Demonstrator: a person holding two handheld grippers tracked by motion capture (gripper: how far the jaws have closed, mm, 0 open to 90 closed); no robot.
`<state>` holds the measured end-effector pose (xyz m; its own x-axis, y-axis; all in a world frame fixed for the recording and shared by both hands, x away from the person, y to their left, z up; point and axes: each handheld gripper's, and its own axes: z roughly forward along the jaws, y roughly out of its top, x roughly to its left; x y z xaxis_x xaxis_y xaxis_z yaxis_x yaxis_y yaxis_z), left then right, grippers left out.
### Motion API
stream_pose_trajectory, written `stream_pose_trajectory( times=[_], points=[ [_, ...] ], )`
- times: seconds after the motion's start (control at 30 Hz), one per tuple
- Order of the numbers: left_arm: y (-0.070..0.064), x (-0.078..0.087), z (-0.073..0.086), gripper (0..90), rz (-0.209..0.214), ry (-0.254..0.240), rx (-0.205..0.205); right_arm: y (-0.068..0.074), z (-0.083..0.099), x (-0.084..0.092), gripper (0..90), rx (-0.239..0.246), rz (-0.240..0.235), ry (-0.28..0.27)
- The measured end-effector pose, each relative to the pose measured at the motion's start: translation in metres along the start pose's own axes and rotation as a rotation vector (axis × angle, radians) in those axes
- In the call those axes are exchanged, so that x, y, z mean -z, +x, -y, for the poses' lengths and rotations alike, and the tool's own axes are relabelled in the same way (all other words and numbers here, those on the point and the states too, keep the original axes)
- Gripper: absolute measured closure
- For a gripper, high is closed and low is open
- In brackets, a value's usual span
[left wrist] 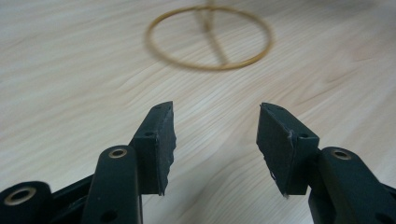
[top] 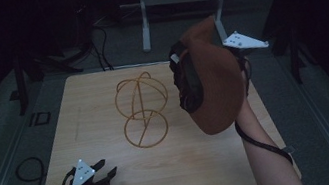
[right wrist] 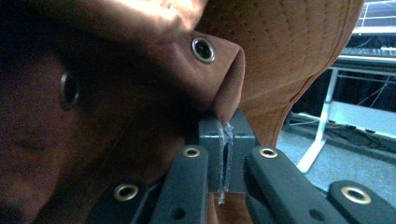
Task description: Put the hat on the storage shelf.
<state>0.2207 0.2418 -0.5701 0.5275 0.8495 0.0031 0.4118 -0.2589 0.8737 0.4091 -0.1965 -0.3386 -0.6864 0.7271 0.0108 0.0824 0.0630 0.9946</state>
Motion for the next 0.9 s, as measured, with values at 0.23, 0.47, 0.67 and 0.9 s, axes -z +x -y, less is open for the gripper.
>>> stream_pose_trajectory(
  times=[0.23, 0.47, 0.67, 0.9],
  points=[
    [0.017, 0.011, 0.012, 28.5, -0.082, 0.017, 0.096, 0.011, -0.013, -0.031, 87.9, 0.009, 0.011, 0.013],
    [0.022, 0.011, 0.012, 12.3, -0.125, 0.002, 0.121, 0.047, -0.028, -0.059, 87.7, 0.061, -0.038, 0.048],
    [0.026, 0.013, 0.013, 12.4, -0.141, -0.012, 0.145, 0.084, -0.024, -0.09, 87.3, 0.12, -0.11, 0.173],
    [0.027, 0.015, 0.014, 13.2, -0.15, -0.03, 0.16, 0.113, -0.01, -0.117, 81.5, 0.166, -0.155, 0.272]
  ],
)
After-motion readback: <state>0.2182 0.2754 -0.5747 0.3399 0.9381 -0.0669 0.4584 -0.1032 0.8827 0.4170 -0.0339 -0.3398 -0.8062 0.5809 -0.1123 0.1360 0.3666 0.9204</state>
